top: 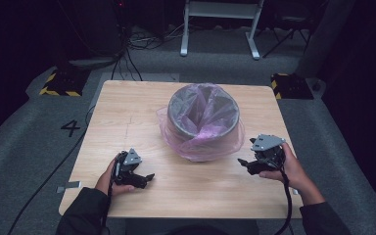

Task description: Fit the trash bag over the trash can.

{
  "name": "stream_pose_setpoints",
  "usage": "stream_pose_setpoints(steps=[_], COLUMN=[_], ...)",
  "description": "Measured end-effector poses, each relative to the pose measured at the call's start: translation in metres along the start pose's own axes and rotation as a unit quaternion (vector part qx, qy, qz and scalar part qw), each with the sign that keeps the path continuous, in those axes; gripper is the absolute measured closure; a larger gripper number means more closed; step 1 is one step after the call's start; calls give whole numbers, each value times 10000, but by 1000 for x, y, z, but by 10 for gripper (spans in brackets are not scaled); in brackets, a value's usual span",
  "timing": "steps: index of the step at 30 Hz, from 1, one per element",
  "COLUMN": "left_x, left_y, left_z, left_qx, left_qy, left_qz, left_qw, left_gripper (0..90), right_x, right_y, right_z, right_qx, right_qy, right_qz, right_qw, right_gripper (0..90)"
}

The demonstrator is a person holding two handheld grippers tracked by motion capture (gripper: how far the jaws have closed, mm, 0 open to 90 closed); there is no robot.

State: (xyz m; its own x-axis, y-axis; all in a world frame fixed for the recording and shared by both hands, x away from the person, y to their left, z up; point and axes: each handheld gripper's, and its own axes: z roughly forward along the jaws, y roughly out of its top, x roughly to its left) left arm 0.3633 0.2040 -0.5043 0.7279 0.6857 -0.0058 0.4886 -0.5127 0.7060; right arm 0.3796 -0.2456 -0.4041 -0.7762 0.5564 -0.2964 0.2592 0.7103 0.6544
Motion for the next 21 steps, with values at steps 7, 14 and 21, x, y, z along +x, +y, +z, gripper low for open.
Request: stream_pose_setpoints(steps=[7, 14, 21], left_x=[0, 0, 0], left_y=[0, 0, 0], left_z=[0, 0, 0], left_qx=[3, 2, 2], left_qy=[-3, -2, -1], left_qz=[3, 0, 1], left_qw=[10000, 10000, 10000], left_gripper=[110, 110, 110], right_x=[-4, -8, -12], right_y=[-16, -32, -47], right_z=[7, 18, 23], right_qx=[174, 450, 547], right_qy=[-62, -116, -73], right_qz=[95, 132, 255], right_qw=[9998, 9988, 9981], right_gripper=[183, 182, 182])
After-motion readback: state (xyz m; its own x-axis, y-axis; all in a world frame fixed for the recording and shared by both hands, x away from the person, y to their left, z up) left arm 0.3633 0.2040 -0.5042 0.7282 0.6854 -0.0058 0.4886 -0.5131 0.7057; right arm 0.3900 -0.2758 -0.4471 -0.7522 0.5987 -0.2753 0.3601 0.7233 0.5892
